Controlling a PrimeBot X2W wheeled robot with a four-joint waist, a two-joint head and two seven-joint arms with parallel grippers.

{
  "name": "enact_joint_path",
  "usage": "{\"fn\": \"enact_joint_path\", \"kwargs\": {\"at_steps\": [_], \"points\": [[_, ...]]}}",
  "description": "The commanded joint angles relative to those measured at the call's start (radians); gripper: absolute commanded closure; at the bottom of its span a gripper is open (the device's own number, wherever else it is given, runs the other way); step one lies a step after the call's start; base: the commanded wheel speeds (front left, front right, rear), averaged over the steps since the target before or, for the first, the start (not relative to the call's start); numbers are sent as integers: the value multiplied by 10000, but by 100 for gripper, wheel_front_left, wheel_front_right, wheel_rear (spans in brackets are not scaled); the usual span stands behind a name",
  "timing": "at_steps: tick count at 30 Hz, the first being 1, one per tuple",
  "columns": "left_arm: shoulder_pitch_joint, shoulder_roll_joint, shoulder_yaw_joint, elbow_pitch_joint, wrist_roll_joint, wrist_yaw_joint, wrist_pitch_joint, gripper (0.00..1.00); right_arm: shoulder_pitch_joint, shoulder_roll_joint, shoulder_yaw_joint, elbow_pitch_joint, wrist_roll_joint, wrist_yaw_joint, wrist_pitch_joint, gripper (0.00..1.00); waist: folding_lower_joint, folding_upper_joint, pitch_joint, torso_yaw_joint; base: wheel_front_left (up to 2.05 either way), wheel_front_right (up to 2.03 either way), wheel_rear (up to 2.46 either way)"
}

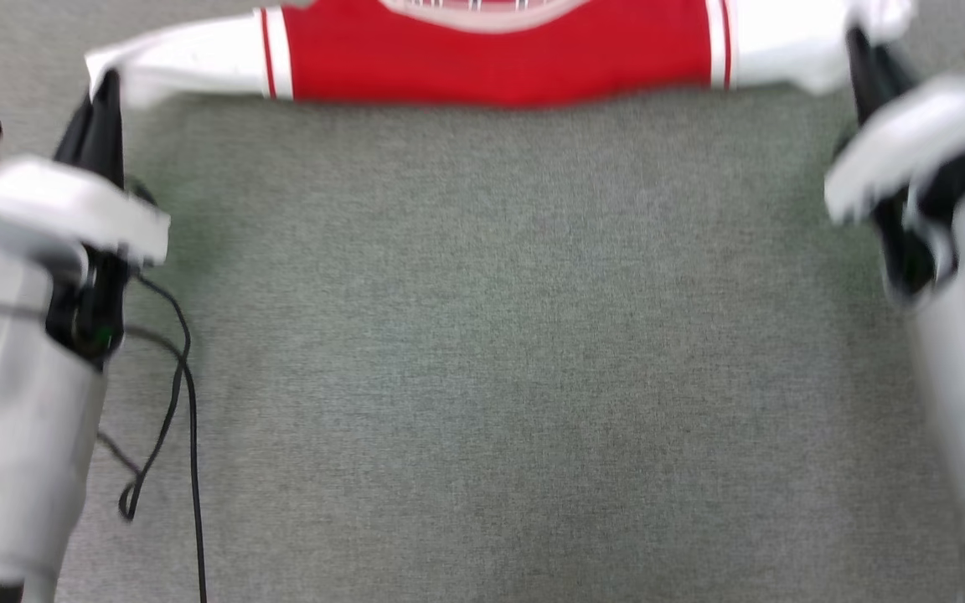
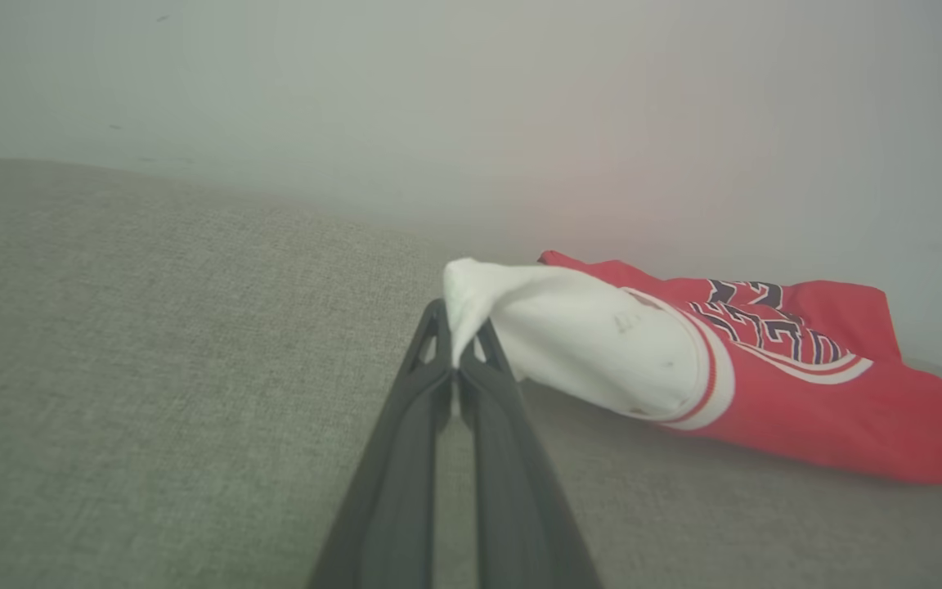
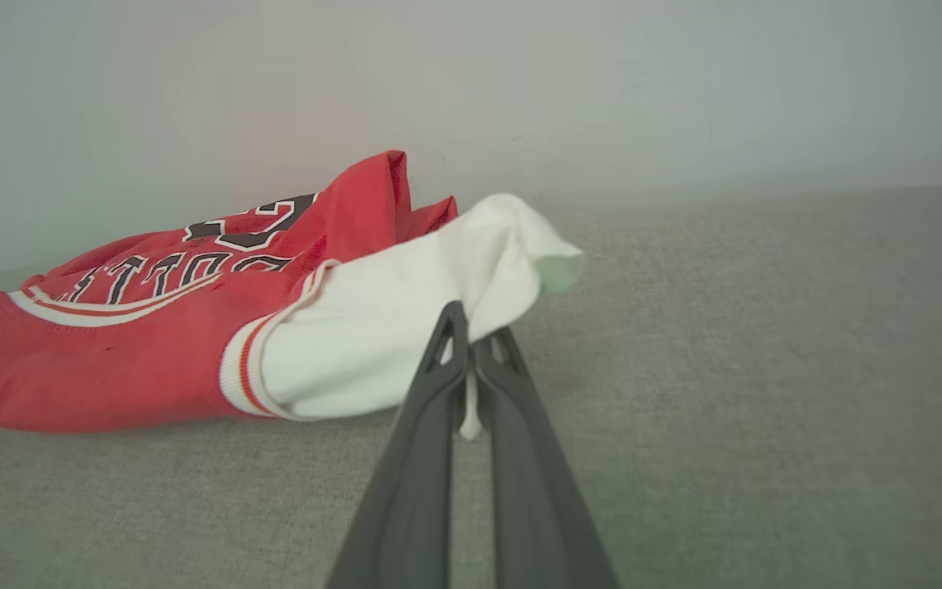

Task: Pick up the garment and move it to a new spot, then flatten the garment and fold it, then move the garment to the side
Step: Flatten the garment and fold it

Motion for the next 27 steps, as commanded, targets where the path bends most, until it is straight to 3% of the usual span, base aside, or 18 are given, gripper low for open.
{"fn": "enact_joint_path", "kwargs": {"at_steps": [1,6,12,20,27], "points": [[814,92,423,-523,324,-21,-65,100,1010,-172,104,-457,333,-10,-166,100,0,0,-408,132,0,0,0],[2901,-146,1229,-1904,1463,48,-71,100,3257,-394,72,-1766,975,-10,-94,100,0,0,-1126,137,0,0,0],[5240,-498,1982,-3037,2275,191,-73,100,5845,-199,-263,-3373,1377,-11,383,100,0,0,-2169,56,0,0,0],[7972,-875,2435,-4099,2581,644,-71,100,9063,366,-949,-5451,1295,-12,1219,100,0,0,-3338,0,0,0,0],[9370,-1005,2495,-4640,2713,956,-64,100,10741,764,-1405,-6495,1129,-12,1799,100,0,0,-3698,5,0,0,0]]}}
